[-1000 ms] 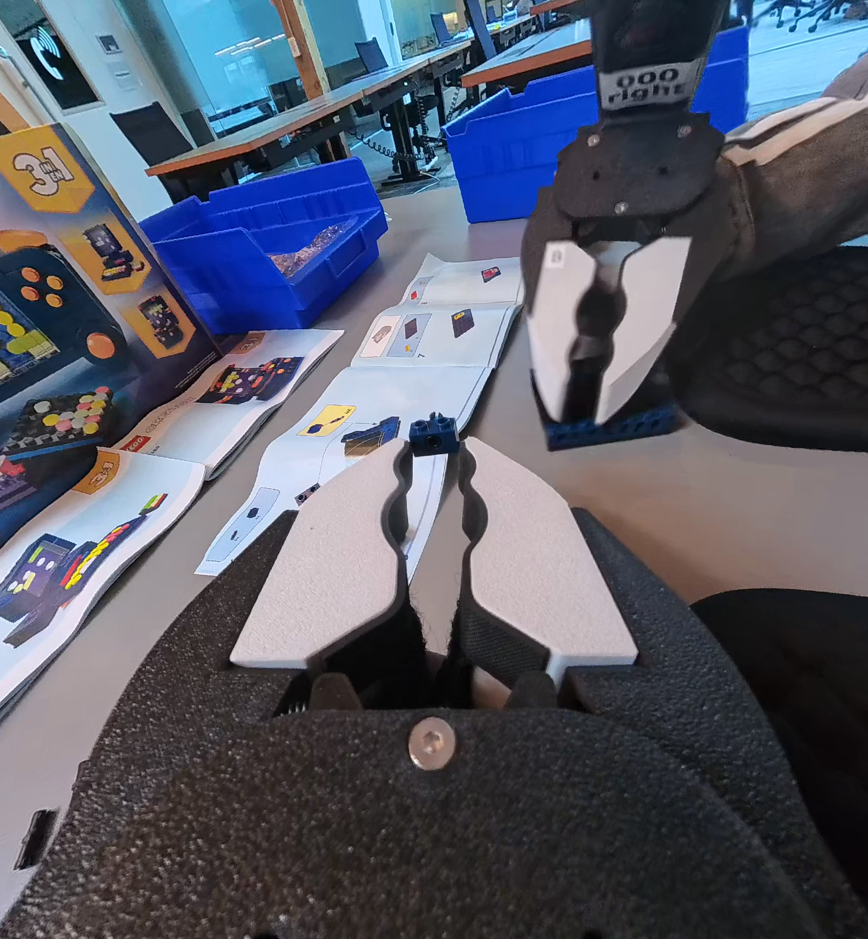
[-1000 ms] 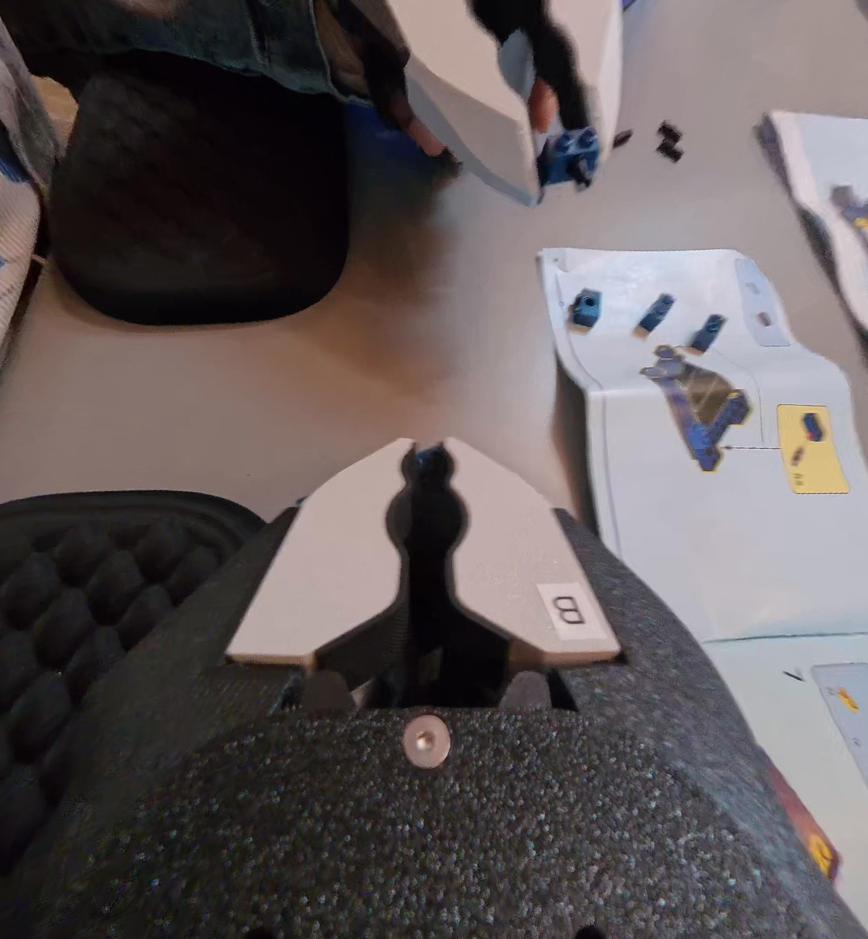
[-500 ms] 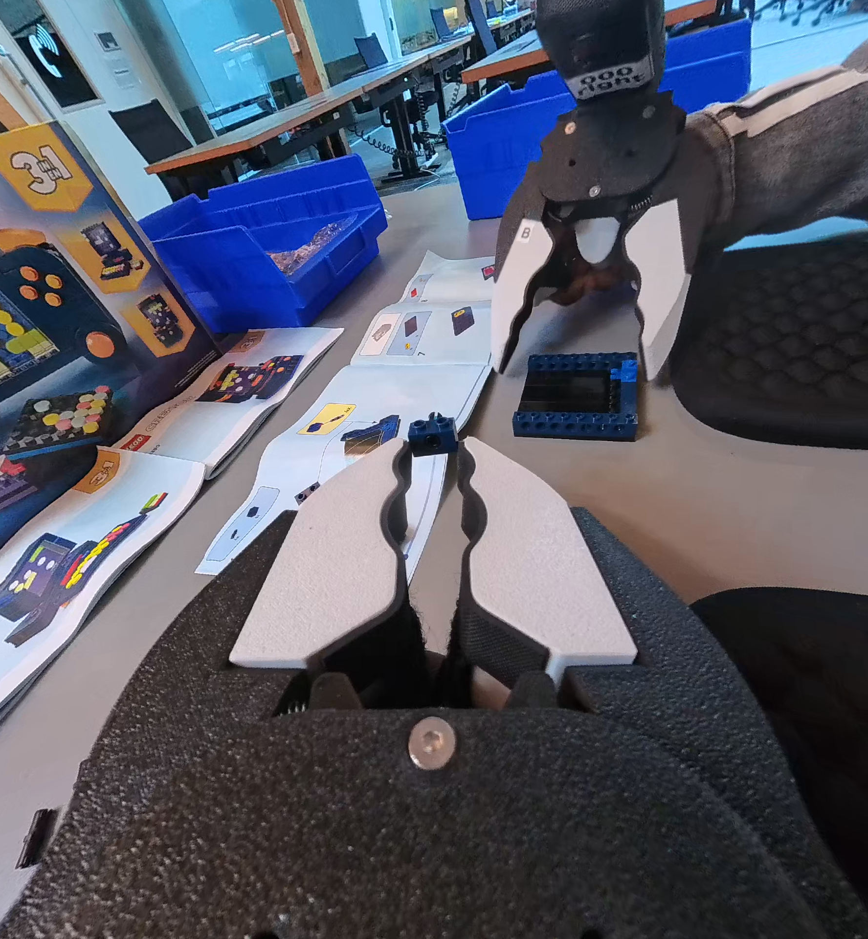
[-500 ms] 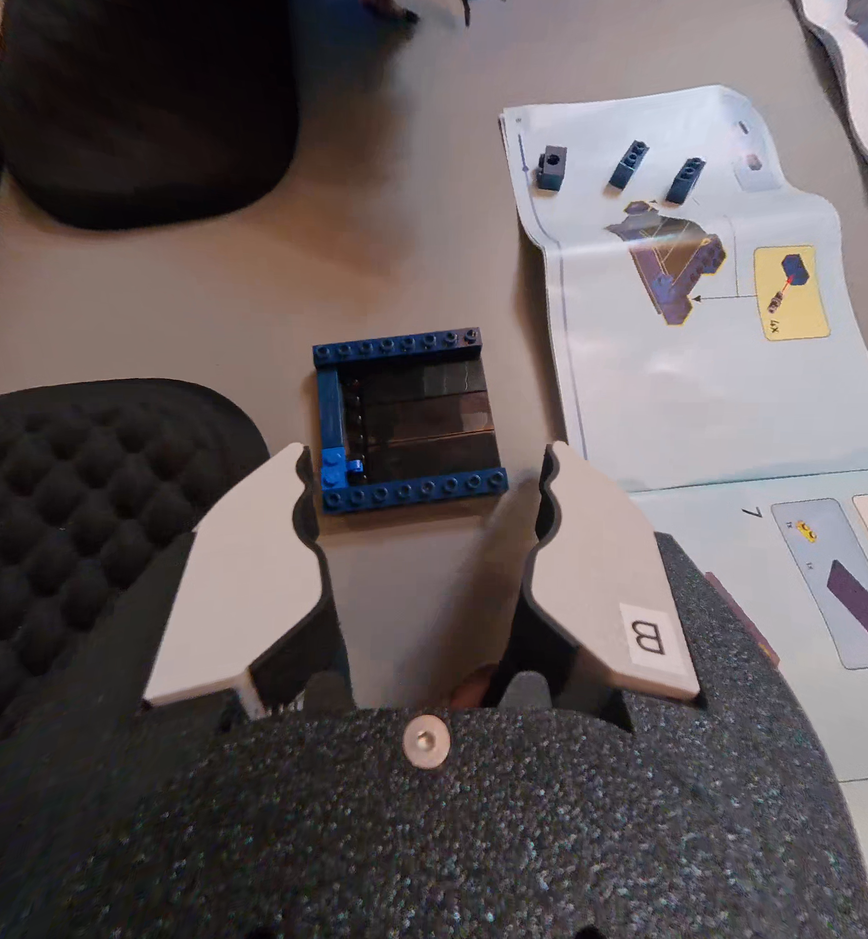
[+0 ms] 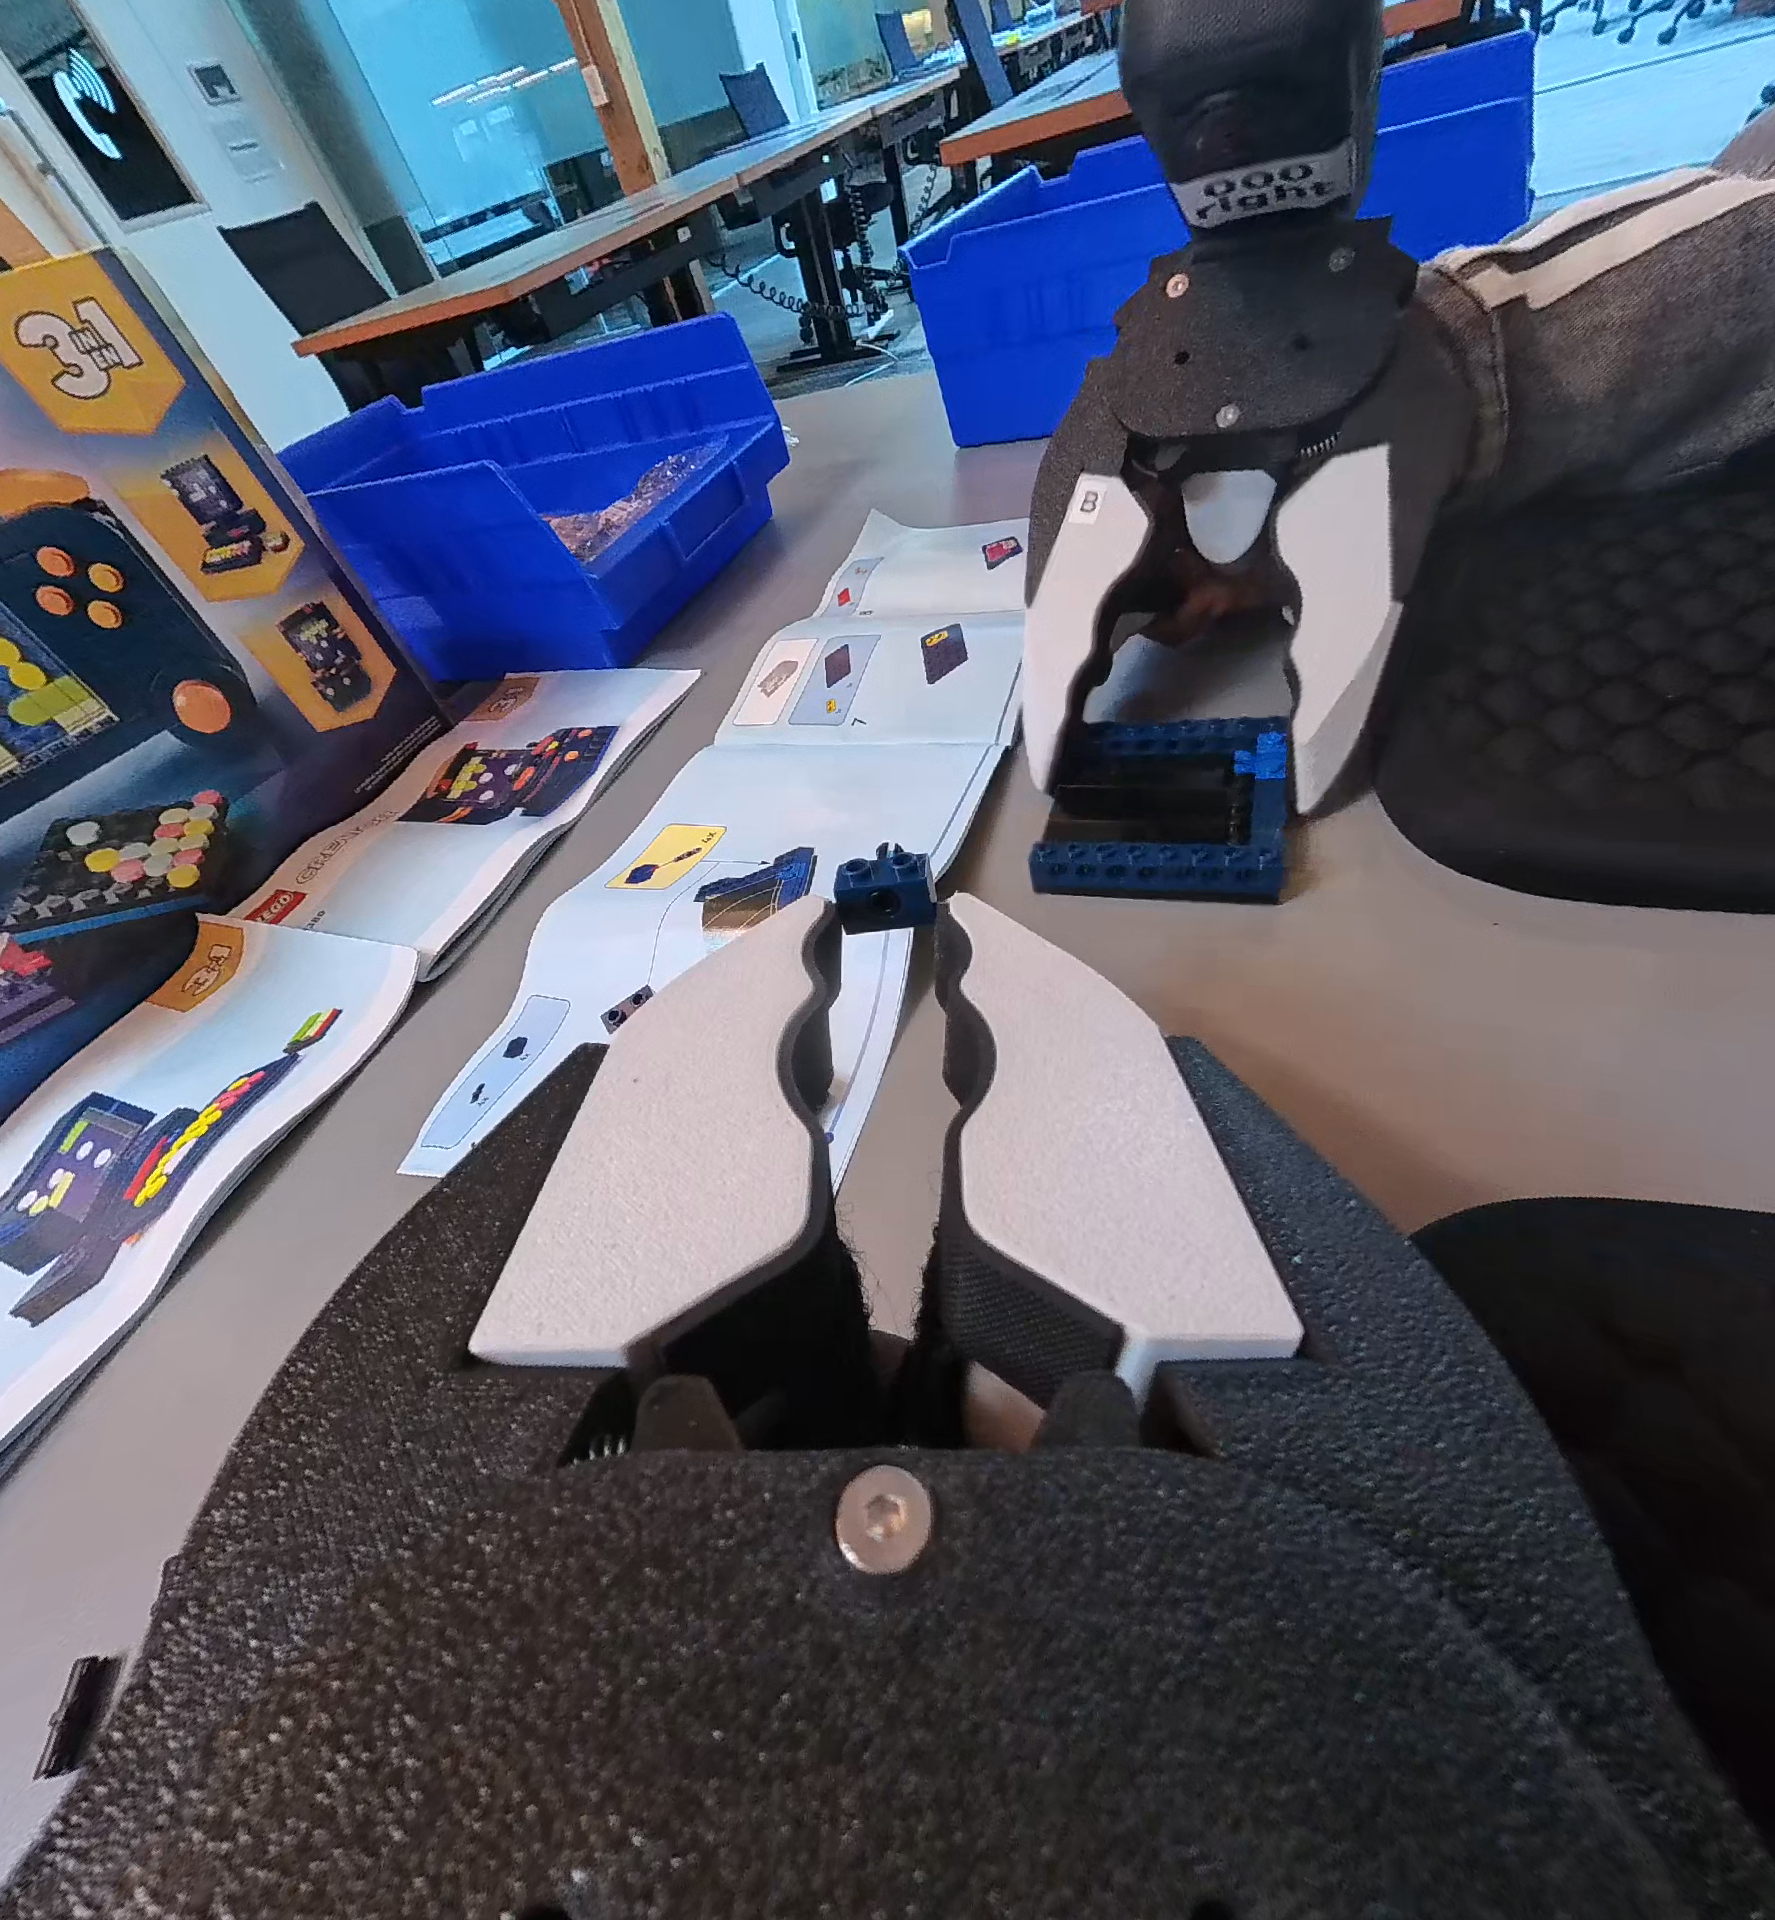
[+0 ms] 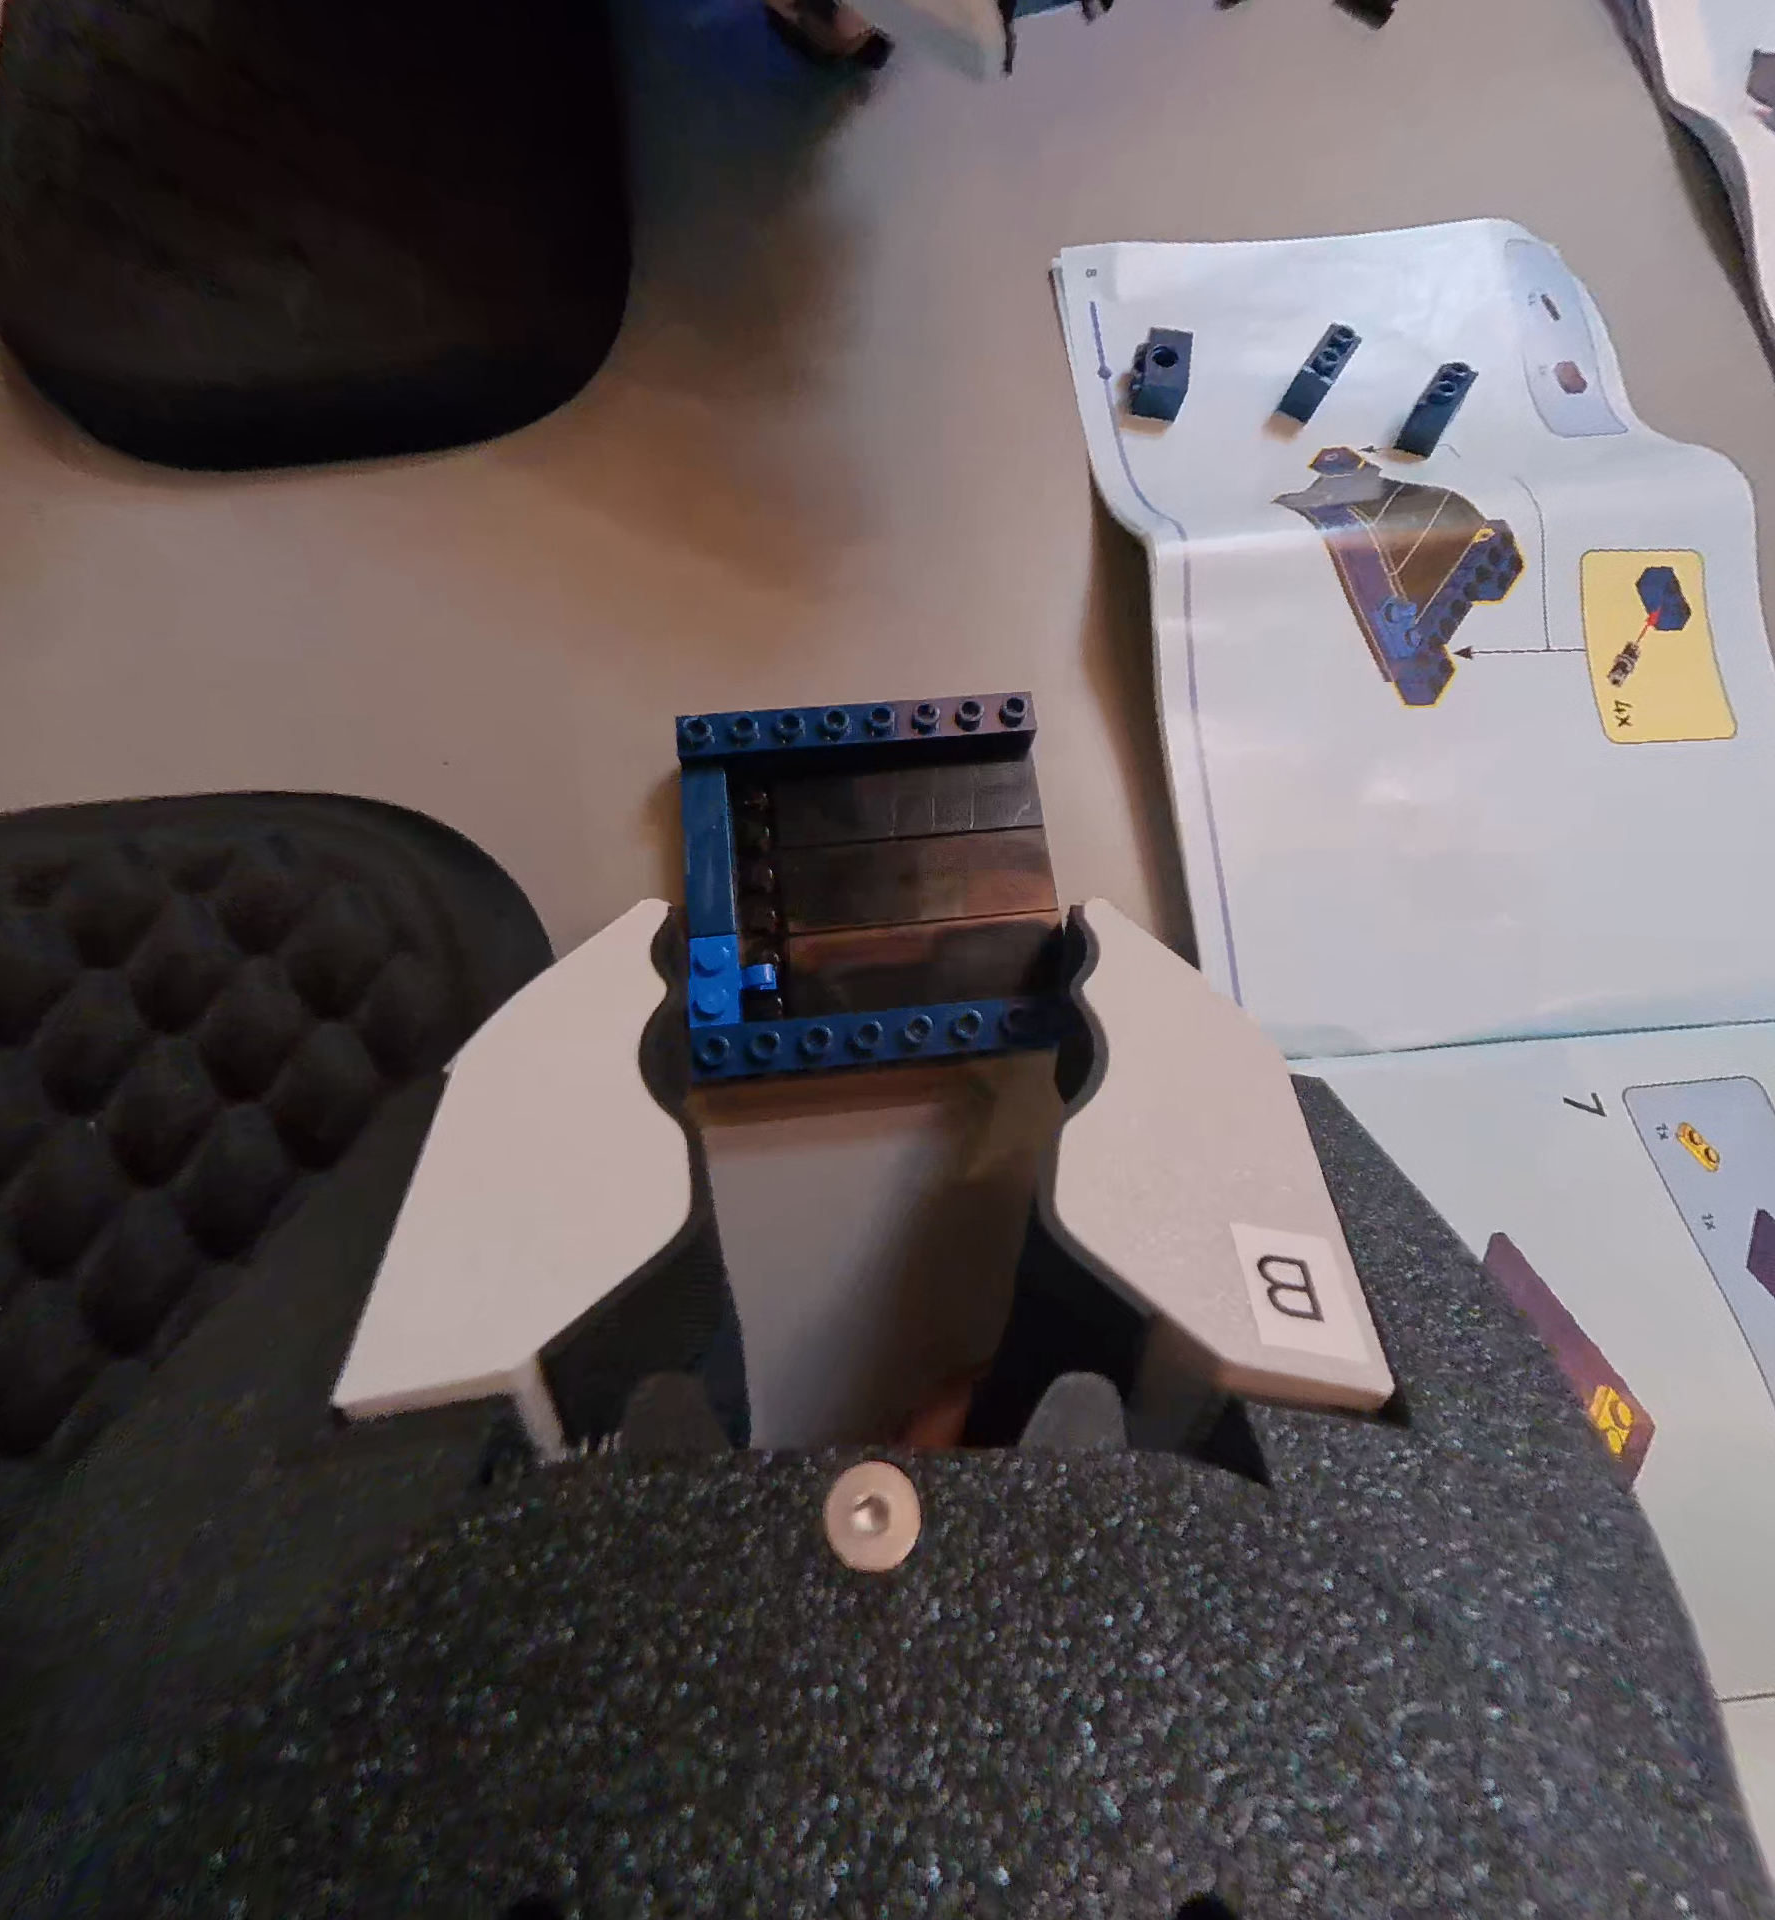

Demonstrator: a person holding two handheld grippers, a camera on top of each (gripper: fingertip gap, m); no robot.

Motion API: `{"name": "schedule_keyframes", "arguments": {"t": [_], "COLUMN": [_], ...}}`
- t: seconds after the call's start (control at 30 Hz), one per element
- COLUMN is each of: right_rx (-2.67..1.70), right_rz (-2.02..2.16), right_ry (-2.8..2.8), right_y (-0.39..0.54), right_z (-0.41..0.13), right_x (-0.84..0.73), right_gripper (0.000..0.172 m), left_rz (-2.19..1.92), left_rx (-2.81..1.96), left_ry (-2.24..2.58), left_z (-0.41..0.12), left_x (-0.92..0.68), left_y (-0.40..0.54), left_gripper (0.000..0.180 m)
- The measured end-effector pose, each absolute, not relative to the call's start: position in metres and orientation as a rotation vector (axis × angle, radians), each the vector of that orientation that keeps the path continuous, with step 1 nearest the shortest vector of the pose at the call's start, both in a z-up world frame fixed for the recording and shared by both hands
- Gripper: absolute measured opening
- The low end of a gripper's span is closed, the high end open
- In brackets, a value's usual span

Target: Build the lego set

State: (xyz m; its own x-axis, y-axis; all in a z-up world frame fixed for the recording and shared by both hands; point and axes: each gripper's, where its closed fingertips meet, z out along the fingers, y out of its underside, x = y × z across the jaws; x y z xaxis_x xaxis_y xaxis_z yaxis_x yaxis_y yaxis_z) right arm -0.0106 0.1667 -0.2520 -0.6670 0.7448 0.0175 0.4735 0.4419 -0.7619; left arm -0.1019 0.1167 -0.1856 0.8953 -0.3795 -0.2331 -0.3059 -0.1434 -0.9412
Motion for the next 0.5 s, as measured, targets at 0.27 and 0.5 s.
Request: {"name": "schedule_keyframes", "arguments": {"t": [0.27,0.5], "right_rx": [-1.540,-1.606], "right_rz": [1.027,1.821], "right_ry": [-2.264,-2.078], "right_y": [0.159,0.133], "right_z": [-0.216,-0.170], "right_x": [-0.029,-0.049], "right_gripper": [0.068,0.068], "left_rz": [-0.072,-0.043], "left_rx": [-1.740,-1.712], "left_ry": [0.526,0.531], "left_z": [-0.185,-0.180], "left_x": [-0.101,-0.101], "left_y": [0.117,0.116], "left_gripper": [0.016,0.016]}}
